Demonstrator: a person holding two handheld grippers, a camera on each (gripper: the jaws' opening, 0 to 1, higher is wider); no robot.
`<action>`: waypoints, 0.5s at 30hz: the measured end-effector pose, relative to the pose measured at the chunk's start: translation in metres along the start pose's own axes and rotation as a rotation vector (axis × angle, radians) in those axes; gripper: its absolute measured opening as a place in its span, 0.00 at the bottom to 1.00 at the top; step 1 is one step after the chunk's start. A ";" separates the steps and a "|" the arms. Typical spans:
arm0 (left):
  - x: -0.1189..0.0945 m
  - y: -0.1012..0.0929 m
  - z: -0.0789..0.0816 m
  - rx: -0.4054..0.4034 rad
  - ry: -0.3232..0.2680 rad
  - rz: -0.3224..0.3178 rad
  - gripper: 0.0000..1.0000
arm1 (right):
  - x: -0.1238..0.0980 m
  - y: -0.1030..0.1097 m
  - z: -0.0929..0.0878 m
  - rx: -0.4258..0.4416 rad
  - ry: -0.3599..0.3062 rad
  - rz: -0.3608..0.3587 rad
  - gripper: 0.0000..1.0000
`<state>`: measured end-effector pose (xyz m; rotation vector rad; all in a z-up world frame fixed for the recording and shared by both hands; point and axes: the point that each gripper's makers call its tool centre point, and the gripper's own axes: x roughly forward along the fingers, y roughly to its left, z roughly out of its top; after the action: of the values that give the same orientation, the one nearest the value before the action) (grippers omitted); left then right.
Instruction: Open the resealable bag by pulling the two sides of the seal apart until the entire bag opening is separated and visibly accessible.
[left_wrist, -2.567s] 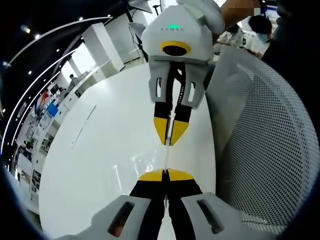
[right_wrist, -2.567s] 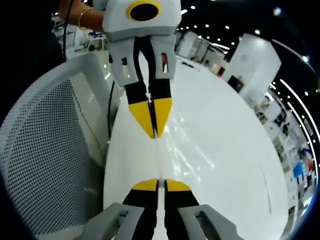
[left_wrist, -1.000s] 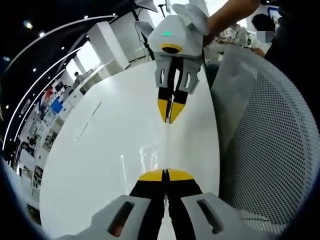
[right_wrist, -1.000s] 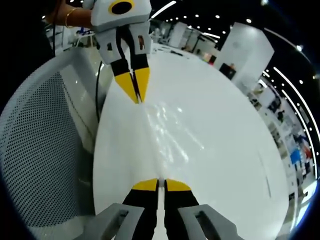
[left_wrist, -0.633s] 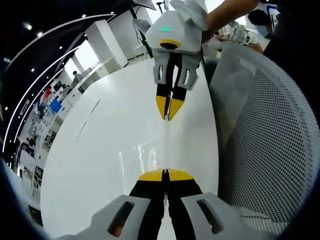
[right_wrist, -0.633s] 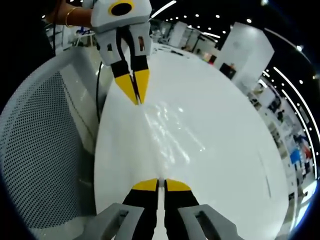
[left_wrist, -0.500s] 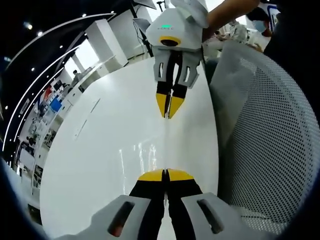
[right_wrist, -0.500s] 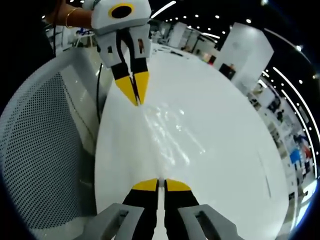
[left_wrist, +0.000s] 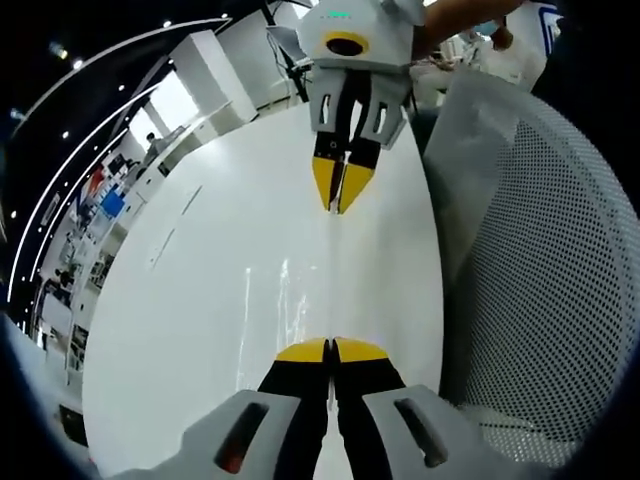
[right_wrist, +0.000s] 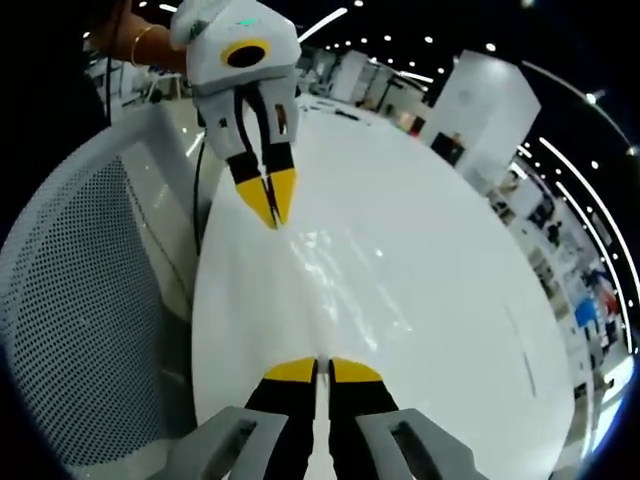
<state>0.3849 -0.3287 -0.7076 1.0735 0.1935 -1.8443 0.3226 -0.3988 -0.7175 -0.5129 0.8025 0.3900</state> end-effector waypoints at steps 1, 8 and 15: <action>0.000 0.001 0.000 -0.002 0.002 0.003 0.00 | 0.000 0.001 0.000 -0.002 0.001 0.001 0.00; 0.003 0.001 0.001 0.015 0.020 0.002 0.00 | -0.003 0.004 0.004 -0.001 -0.012 -0.001 0.00; 0.009 -0.003 0.005 0.044 0.037 -0.008 0.00 | -0.002 0.008 0.004 0.018 -0.011 -0.013 0.00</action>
<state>0.3785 -0.3355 -0.7120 1.1396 0.1805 -1.8443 0.3198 -0.3899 -0.7162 -0.4987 0.7909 0.3730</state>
